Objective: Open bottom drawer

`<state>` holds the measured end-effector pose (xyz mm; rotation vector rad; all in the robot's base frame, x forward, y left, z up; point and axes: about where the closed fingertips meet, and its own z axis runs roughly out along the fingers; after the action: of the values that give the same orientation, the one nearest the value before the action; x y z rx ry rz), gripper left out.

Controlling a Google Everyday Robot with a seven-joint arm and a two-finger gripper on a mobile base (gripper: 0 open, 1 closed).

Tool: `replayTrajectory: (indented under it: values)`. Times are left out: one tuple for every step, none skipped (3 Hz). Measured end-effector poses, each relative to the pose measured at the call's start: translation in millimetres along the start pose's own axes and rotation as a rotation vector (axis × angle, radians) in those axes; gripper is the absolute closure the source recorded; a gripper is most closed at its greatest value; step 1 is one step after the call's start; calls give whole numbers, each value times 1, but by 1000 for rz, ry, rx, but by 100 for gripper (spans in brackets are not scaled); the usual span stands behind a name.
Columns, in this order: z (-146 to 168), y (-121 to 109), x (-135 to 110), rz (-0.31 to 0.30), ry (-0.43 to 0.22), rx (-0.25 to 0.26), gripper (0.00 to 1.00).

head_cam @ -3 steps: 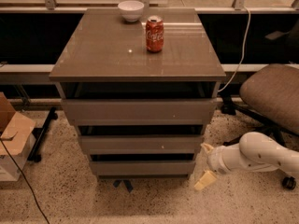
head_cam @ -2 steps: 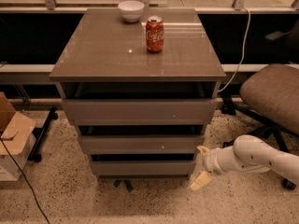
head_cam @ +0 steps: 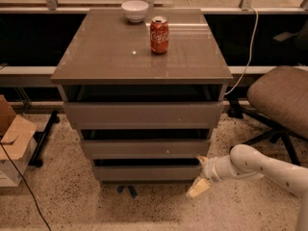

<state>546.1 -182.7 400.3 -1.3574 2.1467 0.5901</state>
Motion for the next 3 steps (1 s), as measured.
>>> replayTrajectory:
  values:
    - [29,-8,11,31,-31,-34,0]
    - [61,-18,26,70,-68,-63,0]
    - [61,-18,26,70,-68,-63,0]
